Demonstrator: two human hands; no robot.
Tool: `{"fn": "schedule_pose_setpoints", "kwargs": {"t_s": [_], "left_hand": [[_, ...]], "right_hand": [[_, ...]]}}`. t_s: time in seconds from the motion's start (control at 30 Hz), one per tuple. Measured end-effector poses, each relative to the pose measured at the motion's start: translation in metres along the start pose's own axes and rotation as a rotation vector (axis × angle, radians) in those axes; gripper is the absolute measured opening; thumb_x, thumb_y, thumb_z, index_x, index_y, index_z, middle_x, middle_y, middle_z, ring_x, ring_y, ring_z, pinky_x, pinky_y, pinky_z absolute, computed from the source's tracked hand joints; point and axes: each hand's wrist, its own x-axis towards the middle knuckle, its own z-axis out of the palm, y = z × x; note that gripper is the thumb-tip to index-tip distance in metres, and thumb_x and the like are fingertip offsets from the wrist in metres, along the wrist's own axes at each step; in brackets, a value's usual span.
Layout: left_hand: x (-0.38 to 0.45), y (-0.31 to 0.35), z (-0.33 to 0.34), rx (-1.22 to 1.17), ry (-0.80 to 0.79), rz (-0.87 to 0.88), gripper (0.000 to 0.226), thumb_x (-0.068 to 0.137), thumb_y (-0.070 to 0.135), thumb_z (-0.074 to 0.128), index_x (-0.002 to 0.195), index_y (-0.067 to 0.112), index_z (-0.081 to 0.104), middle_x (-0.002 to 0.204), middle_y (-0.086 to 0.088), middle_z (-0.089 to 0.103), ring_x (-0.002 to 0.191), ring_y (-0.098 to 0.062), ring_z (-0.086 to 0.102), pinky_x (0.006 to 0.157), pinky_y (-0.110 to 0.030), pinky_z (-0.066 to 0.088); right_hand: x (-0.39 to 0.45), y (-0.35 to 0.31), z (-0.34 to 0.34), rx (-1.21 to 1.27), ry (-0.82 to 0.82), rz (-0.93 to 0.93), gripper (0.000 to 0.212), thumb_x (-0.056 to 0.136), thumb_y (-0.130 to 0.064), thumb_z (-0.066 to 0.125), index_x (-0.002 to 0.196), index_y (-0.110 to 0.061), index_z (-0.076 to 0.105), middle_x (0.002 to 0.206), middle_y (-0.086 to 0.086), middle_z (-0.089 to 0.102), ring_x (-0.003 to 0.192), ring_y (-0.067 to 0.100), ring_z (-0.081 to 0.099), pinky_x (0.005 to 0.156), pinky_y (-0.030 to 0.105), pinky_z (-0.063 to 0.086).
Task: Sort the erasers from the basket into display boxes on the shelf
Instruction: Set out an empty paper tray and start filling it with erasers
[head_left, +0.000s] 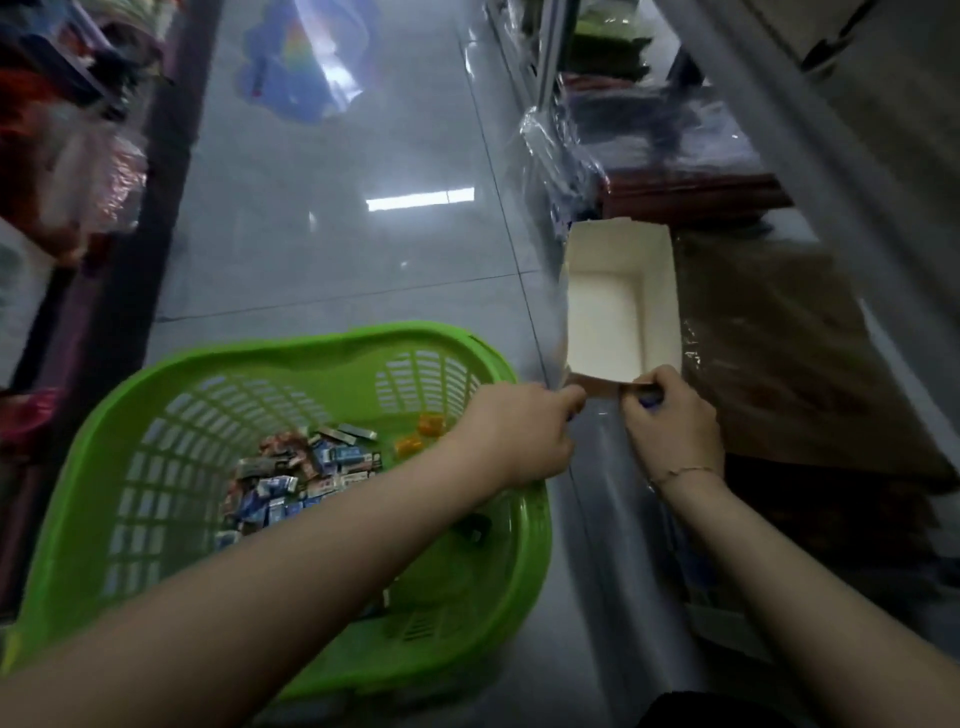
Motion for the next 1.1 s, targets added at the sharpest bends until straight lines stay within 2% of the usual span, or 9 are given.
{"fn": "schedule_pose_setpoints", "kwargs": {"t_s": [0.1,0.27,0.5,0.67,0.8,0.87,0.97,1.03,1.1], "left_hand": [[0.012,0.002,-0.003,0.17,-0.039,-0.006,0.03,0.084,0.029,0.05,0.114,0.029,0.054,0.111,-0.004,0.062,0.099,-0.027,0.061,0.057,-0.027,0.029],[0.008,-0.031,-0.022,0.233,-0.101,-0.102,0.029,0.085,0.024,0.047,0.112,0.032,0.053,0.114,-0.003,0.062,0.096,-0.027,0.058,0.065,-0.029,0.035],[-0.012,-0.079,-0.039,0.12,-0.231,-0.249,0.017,0.086,0.021,0.047,0.097,0.033,0.053,0.1,-0.001,0.063,0.056,-0.007,0.052,0.064,-0.027,0.049],[0.005,-0.04,-0.03,0.263,-0.094,-0.262,0.019,0.087,0.018,0.044,0.105,0.023,0.048,0.09,-0.002,0.048,0.068,-0.021,0.052,0.067,-0.034,0.046],[0.027,0.009,0.012,-0.214,-0.137,-0.275,0.014,0.088,0.01,0.047,0.1,0.014,0.041,0.085,-0.008,0.056,0.051,-0.016,0.061,0.055,-0.027,0.049],[0.027,0.022,0.043,-0.61,-0.154,-0.382,0.019,0.089,0.008,0.046,0.105,0.011,0.037,0.085,-0.011,0.06,0.049,-0.016,0.066,0.045,-0.021,0.046],[0.011,0.026,0.089,-1.086,0.093,-0.567,0.033,0.089,0.014,0.051,0.115,0.016,0.032,0.1,-0.01,0.061,0.047,-0.02,0.062,0.037,-0.014,0.037],[-0.001,0.021,0.11,-1.333,0.219,-0.674,0.033,0.089,0.019,0.058,0.114,0.016,0.038,0.084,-0.003,0.066,0.048,-0.015,0.062,0.038,-0.017,0.037],[-0.01,0.014,0.121,-1.47,0.283,-0.71,0.028,0.089,0.024,0.061,0.111,0.015,0.047,0.055,0.009,0.063,0.049,-0.01,0.062,0.043,-0.02,0.036]], "right_hand": [[0.004,0.018,0.02,0.01,-0.046,0.019,0.007,0.086,-0.021,0.056,0.081,-0.017,0.055,0.083,0.007,0.06,0.077,0.025,0.053,0.066,0.029,0.04],[-0.014,0.035,0.038,0.05,-0.138,0.038,0.004,0.08,-0.017,0.057,0.08,-0.015,0.062,0.069,-0.003,0.057,0.077,0.024,0.057,0.068,0.027,0.041],[-0.049,0.055,0.063,-0.085,-0.275,0.026,0.01,0.077,-0.022,0.056,0.08,-0.019,0.065,0.085,0.006,0.069,0.082,0.03,0.06,0.066,0.026,0.042],[-0.074,0.073,0.083,-0.158,-0.409,0.052,0.013,0.079,-0.027,0.055,0.086,-0.021,0.065,0.089,0.004,0.067,0.085,0.029,0.061,0.07,0.028,0.048],[-0.089,0.088,0.09,-0.151,-0.453,0.086,0.01,0.083,-0.028,0.055,0.087,-0.021,0.063,0.091,0.004,0.067,0.085,0.026,0.06,0.077,0.034,0.051],[-0.094,0.094,0.09,-0.162,-0.488,0.073,0.021,0.085,-0.03,0.055,0.106,-0.028,0.061,0.101,0.002,0.067,0.092,0.025,0.06,0.083,0.036,0.05],[-0.094,0.098,0.079,-0.199,-0.516,0.04,0.051,0.085,-0.034,0.055,0.134,-0.039,0.041,0.107,-0.002,0.065,0.102,0.026,0.059,0.085,0.035,0.048],[-0.091,0.097,0.066,-0.077,-0.387,0.033,0.049,0.08,-0.034,0.062,0.127,-0.04,0.048,0.095,-0.002,0.066,0.093,0.027,0.061,0.078,0.034,0.049],[-0.083,0.089,0.056,0.279,-0.277,0.09,0.038,0.075,-0.029,0.071,0.112,-0.033,0.061,0.079,-0.001,0.066,0.077,0.02,0.064,0.064,0.032,0.052]]}}
